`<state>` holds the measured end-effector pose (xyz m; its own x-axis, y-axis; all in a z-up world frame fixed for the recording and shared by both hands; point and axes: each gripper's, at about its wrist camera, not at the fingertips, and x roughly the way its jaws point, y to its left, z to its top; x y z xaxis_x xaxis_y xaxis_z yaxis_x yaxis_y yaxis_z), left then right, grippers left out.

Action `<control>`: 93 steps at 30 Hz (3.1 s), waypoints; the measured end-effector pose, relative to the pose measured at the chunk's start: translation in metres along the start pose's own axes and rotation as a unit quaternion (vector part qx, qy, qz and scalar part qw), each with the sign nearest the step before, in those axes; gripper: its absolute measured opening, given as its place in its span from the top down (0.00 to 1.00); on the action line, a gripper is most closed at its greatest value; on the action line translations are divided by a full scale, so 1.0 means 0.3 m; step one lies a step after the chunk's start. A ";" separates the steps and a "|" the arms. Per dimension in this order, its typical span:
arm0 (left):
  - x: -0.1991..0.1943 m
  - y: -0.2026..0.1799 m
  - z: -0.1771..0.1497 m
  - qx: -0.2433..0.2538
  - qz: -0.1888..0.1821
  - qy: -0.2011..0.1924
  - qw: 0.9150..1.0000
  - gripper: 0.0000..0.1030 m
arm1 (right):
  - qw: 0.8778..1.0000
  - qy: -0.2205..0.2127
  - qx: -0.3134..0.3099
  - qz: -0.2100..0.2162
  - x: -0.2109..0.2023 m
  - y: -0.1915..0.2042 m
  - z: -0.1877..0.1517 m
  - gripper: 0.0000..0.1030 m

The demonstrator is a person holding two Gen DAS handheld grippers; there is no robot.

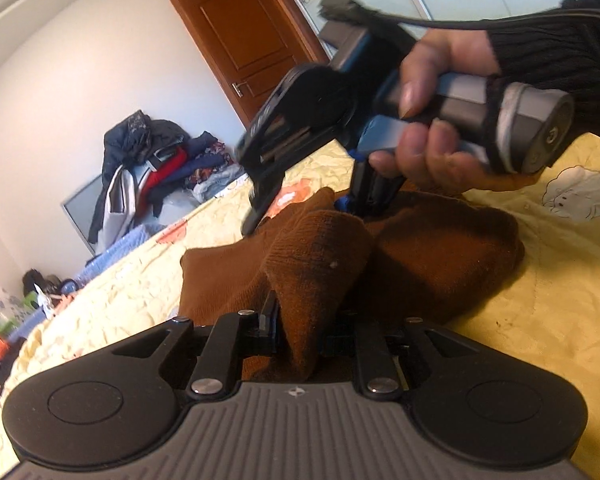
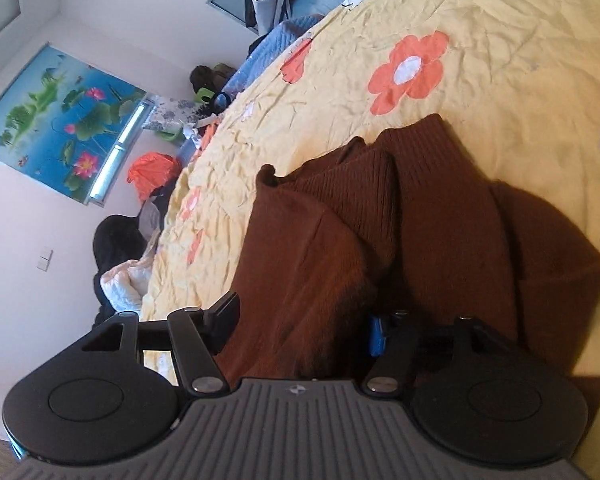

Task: Fold small clothes

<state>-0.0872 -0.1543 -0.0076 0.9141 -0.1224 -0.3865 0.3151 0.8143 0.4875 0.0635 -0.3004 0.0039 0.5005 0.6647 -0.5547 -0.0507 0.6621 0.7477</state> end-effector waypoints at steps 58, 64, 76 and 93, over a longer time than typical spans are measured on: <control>0.028 0.242 -0.158 -0.170 -0.073 0.062 0.981 0.85 | 0.995 -0.044 -0.040 -0.081 -0.363 -0.090 -0.322 0.91; -0.044 0.335 -0.198 -0.190 -0.150 0.079 0.967 0.75 | 0.996 -0.079 -0.025 -0.031 -0.437 -0.062 -0.336 0.24; 0.094 0.616 -0.248 -0.398 -0.041 0.052 0.915 0.20 | 0.990 -0.117 -0.075 -0.033 -0.337 0.044 0.050 0.15; 0.147 0.554 -0.284 -0.387 -0.058 0.084 0.916 0.15 | 0.968 -0.030 -0.187 -0.165 0.004 -0.020 0.181 0.86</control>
<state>-0.0161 0.0241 -0.0104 0.8139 -0.1968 -0.5467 0.0724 0.9679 -0.2406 0.1112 -0.3224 0.0185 0.5911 0.3827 -0.7100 -0.1833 0.9210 0.3438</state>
